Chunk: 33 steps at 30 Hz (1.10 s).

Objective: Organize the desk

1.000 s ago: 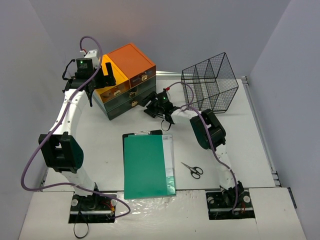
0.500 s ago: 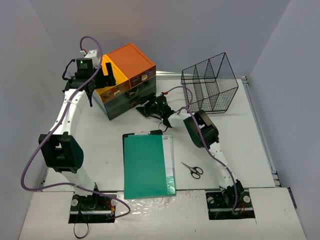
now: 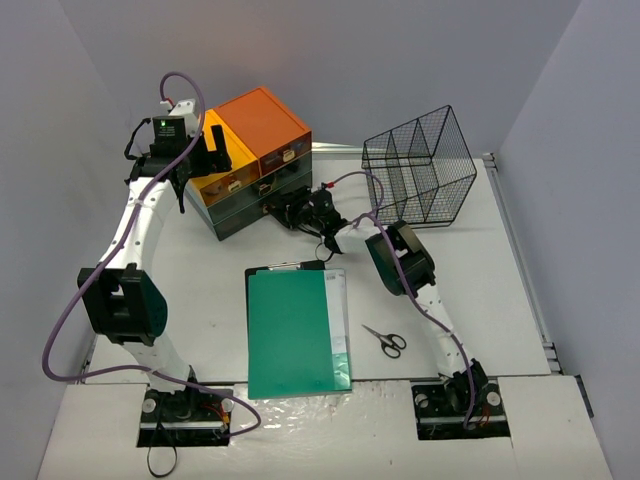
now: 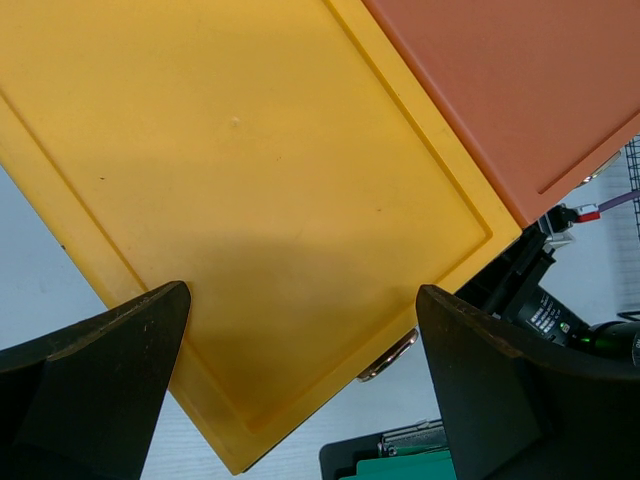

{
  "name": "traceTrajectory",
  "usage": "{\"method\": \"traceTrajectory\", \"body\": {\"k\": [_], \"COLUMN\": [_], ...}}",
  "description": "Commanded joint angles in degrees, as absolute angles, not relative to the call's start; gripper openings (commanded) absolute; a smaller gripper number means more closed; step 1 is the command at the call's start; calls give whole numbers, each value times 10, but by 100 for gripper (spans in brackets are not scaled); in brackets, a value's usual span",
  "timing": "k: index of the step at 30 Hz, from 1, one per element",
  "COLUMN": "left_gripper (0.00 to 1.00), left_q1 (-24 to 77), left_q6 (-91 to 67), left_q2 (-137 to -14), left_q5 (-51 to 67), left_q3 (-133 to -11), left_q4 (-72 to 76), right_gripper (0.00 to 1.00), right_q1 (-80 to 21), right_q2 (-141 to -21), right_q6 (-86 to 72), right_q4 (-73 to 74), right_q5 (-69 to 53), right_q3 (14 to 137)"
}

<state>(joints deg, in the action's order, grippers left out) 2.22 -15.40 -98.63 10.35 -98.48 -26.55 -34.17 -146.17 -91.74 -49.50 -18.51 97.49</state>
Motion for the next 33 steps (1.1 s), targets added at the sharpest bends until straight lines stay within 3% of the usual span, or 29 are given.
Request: {"method": "traceTrajectory", "body": {"k": [1,21,33], "left_gripper": [97,97,97], "left_q1": [8,7,7], "left_q6": [-154,-152,-152], "left_q2": [-1001,-1002,-1002], "left_q5": [64,63,63], "left_q3": [-989,-989,-990], "left_q4": [-352,-354,-355], "right_gripper": [38,42,43], "right_q1": [-342,-342,-339], "right_q2": [-1451,-1444,-1473], "right_q6": [-929,-891,-889], "right_q4": [-511,-414,-438], "right_q5": [-192,-193,-192], "right_q3": [1008,1016,1033]}}
